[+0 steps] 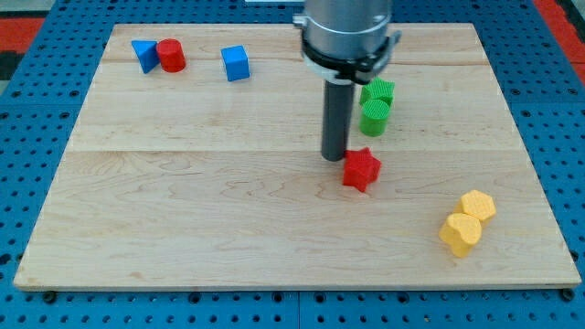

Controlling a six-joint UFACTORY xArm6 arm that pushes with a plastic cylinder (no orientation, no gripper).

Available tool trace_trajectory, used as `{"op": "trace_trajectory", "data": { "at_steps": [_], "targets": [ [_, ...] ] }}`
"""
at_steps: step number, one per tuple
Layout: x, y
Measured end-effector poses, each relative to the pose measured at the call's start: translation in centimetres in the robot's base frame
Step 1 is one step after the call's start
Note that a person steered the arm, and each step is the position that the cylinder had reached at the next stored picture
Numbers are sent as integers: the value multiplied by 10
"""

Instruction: Move the red circle to the center of the board

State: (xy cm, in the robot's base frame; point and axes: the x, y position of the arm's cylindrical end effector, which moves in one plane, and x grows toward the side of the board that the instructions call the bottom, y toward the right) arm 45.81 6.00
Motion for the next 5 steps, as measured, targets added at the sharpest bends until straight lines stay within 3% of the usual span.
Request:
{"op": "trace_trajectory", "data": {
  "at_steps": [2, 3, 5],
  "targets": [
    [34, 59],
    [30, 47],
    [-10, -124]
  ]
}}
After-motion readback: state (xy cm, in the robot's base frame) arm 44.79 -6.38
